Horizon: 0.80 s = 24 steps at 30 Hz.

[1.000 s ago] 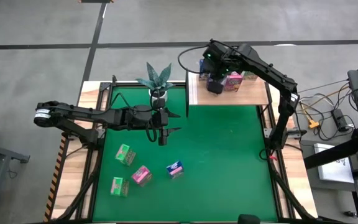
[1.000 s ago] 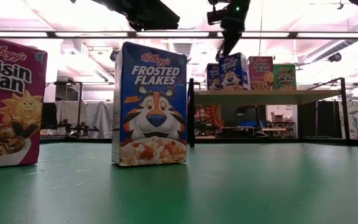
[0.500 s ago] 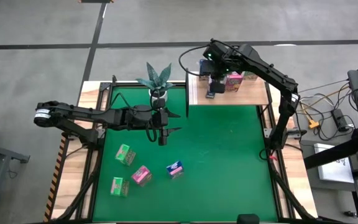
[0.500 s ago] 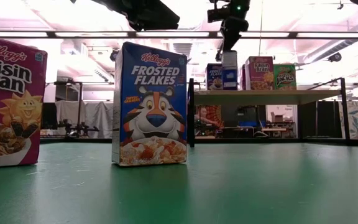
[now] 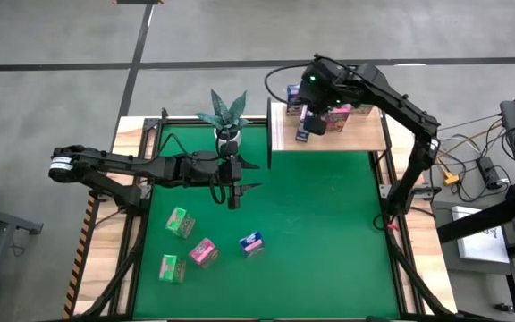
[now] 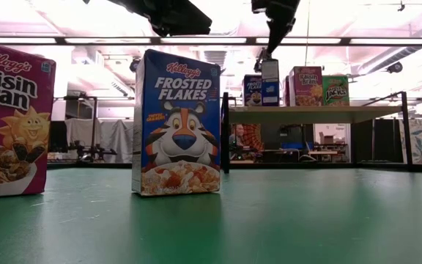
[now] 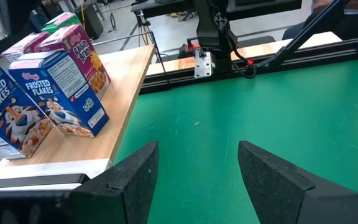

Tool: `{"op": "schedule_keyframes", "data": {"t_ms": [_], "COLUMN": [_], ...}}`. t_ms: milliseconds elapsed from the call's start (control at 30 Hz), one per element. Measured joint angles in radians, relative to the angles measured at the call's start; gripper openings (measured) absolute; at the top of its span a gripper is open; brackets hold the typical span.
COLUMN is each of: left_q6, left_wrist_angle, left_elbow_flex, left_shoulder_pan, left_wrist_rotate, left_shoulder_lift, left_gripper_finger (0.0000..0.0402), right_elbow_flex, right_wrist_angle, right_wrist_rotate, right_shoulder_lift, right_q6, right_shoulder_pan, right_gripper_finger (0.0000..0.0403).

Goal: Stack cereal on shelf
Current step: Put the right blue cereal box on the shelf aligned with the other blue cereal box

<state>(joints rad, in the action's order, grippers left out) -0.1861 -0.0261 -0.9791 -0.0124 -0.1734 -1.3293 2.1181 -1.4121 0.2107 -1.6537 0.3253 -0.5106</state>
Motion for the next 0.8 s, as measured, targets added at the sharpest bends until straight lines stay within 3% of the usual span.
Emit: {"op": "schedule_keyframes", "data": {"t_ms": [133,533,800], "left_q6": [0.0,0.0,0.0], "left_wrist_angle": [0.0,-0.003,-0.003], "left_elbow_flex": [0.0,0.0,0.0], "left_shoulder_pan": [0.0,0.0,0.0], "left_wrist_rotate": [0.0,0.0,0.0], "left_shoulder_lift": [0.0,0.0,0.0], "left_gripper_finger": [0.0204,0.0204,0.0204], "right_elbow_flex": [-0.003,-0.063,-0.069], "right_wrist_angle": [-0.075,-0.072,0.022], "right_wrist_rotate": [-0.001,0.0,0.0], "right_shoulder_lift": [0.001,-0.024,-0.031], "right_q6": [-0.043,-0.029,0.045], "right_shoulder_pan": [-0.022,-0.056,-0.06], "right_gripper_finger": [0.0009,0.0009,0.0009]}}
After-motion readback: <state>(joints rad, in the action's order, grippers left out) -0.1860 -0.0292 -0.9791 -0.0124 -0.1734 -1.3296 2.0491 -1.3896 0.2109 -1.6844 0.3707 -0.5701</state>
